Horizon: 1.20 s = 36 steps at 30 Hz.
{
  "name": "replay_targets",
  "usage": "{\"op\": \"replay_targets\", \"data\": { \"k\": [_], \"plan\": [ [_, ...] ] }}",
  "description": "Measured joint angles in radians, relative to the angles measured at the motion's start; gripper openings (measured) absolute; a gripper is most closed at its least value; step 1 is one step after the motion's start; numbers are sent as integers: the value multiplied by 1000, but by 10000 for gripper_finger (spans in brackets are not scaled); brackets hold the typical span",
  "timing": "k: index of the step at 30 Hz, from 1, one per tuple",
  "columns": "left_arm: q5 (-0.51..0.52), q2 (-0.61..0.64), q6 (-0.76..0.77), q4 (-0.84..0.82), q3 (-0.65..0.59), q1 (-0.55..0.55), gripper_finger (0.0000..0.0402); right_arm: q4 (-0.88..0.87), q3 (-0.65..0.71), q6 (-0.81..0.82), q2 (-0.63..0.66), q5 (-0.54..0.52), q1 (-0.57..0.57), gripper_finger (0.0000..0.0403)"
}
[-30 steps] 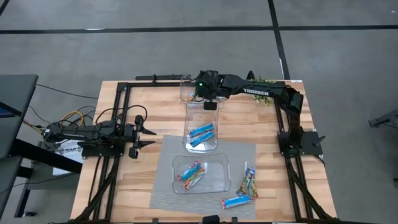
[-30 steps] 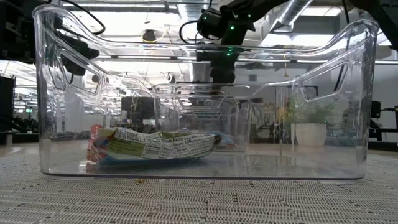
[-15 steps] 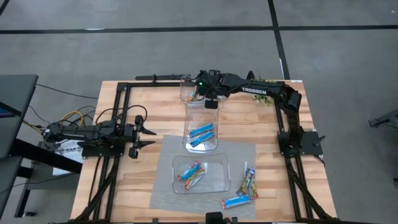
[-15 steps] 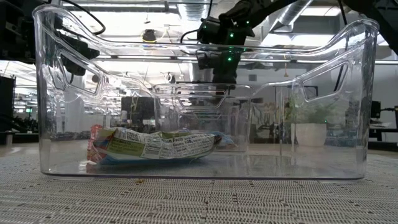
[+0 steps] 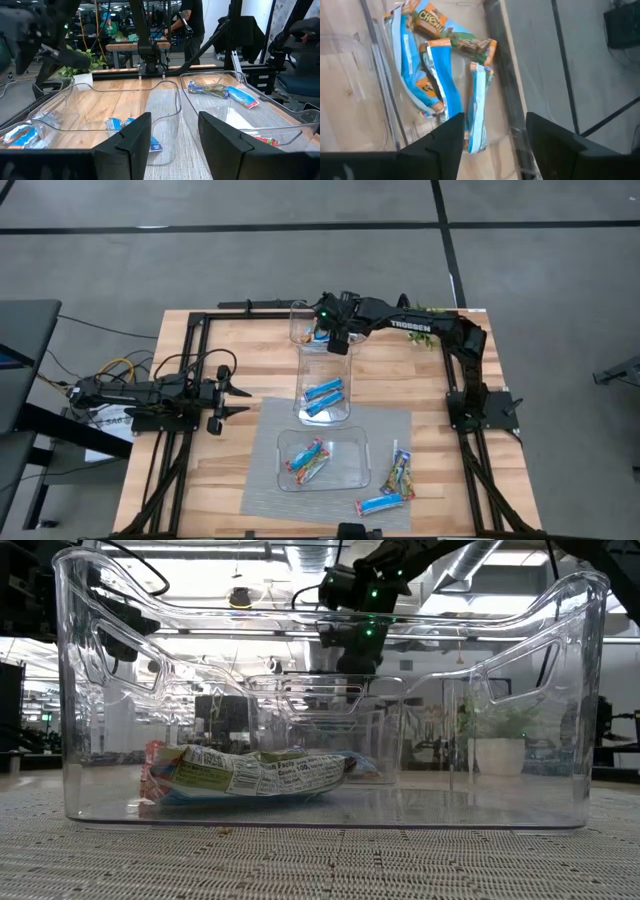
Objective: Pick and place Granola Bars by type
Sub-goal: Put the blue granola bar into the middle transparent bin
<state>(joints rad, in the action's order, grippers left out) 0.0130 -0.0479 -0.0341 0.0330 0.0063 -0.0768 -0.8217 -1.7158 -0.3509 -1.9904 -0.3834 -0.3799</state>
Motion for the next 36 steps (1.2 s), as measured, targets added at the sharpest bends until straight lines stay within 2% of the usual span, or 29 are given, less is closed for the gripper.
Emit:
{"op": "replay_targets", "data": {
  "k": [7,13,21,30,36],
  "plan": [
    [0,0,0,0,0,0,158,-89,0,128,86,-8,17,200],
    [0,0,0,0,0,0,158,-229,0,320,191,0,37,194],
    [0,0,0,0,0,0,158,-455,0,743,345,0,108,193],
    [0,0,0,0,0,0,158,-740,0,1303,453,20,259,190],
    [0,0,0,0,0,0,158,-750,18,1567,490,112,400,190]
  ]
}}
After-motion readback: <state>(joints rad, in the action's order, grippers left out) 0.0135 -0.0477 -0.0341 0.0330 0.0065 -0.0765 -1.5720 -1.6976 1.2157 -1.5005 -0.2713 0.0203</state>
